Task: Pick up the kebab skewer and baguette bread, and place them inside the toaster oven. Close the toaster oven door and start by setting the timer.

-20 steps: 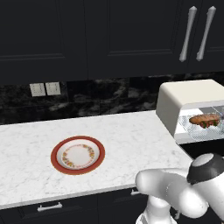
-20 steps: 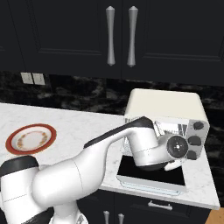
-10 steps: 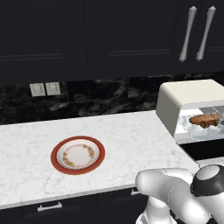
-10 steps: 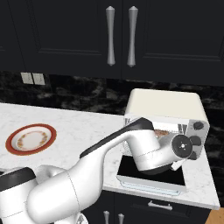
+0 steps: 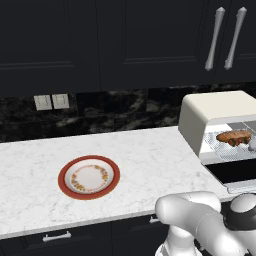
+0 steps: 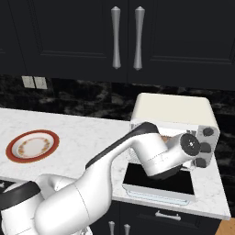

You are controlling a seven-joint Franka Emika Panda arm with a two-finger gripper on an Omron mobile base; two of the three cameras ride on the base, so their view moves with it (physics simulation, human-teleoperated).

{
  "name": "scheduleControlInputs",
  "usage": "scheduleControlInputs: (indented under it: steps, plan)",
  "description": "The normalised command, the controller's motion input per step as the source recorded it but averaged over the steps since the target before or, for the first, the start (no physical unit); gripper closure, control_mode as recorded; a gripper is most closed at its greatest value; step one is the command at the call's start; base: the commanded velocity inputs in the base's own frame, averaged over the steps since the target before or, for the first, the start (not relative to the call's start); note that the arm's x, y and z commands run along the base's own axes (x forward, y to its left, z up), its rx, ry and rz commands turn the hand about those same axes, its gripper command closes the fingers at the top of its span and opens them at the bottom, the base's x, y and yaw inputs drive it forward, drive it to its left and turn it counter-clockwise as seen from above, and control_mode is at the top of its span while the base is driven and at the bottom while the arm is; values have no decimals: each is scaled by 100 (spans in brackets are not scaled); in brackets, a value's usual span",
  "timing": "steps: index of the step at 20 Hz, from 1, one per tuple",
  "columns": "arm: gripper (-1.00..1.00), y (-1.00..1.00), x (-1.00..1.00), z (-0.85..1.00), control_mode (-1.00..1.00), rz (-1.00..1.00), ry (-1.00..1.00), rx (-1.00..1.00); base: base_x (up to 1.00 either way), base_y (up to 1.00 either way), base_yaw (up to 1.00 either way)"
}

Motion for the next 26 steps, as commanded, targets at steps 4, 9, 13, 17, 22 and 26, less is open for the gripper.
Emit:
scheduleControlInputs:
  steps: [4, 9, 13, 17, 22, 26]
  plan:
    - [-100, 4, 12, -37, -100, 14, -12, -35, 0, 0, 0]
    - [-100, 12, 17, -12, -100, -2, -9, -14, 0, 0, 0]
    - [-100, 16, 14, 0, -100, -18, -2, 0, 0, 0, 0]
    - [-100, -5, 0, -3, -100, -7, -2, 5, 0, 0, 0]
    - [-100, -6, 5, -8, -100, 1, -4, 1, 0, 0, 0]
    - [-100, -11, 4, -10, -100, 2, 0, 0, 0, 0, 0]
